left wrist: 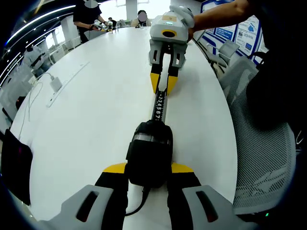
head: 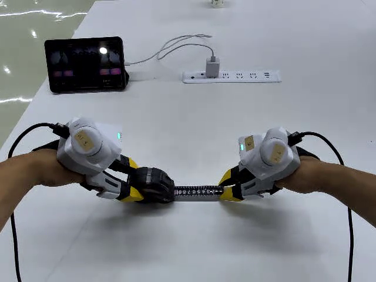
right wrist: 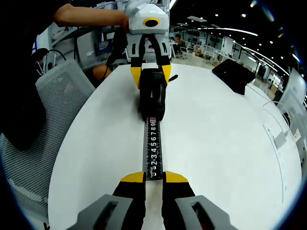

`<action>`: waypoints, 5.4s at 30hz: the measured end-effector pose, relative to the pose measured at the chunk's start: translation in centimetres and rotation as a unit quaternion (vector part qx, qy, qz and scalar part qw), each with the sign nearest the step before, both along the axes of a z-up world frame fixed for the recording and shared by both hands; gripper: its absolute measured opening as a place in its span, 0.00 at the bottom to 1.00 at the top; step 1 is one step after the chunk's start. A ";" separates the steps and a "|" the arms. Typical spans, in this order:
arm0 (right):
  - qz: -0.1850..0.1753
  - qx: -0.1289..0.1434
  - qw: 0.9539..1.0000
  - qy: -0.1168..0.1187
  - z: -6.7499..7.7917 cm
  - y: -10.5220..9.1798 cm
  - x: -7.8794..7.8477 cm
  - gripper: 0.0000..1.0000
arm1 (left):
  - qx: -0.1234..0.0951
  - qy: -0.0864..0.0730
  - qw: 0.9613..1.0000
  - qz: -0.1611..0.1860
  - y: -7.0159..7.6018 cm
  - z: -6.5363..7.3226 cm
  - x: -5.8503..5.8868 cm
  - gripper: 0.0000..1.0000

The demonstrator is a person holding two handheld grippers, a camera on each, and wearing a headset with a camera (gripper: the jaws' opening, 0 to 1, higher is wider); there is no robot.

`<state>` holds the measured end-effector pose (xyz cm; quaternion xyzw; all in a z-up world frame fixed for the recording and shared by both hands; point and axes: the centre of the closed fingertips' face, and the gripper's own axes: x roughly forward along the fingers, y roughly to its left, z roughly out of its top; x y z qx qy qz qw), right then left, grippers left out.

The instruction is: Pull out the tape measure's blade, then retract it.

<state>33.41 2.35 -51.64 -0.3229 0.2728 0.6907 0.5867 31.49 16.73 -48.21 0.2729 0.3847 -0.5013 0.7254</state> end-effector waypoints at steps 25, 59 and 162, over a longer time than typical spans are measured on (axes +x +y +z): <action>-0.004 -0.005 1.000 0.002 0.0 -2.4 0.2 0.08 | 0.000 0.002 1.000 -0.002 0.0 0.0 0.0 0.25; -0.009 -0.017 1.000 0.000 0.1 -6.2 0.7 0.08 | 0.000 0.003 1.000 -0.002 0.0 0.0 0.0 0.25; -0.059 -0.089 0.994 -0.018 0.6 -12.6 1.1 0.34 | 0.026 -0.014 0.997 0.074 0.8 0.3 -0.1 0.52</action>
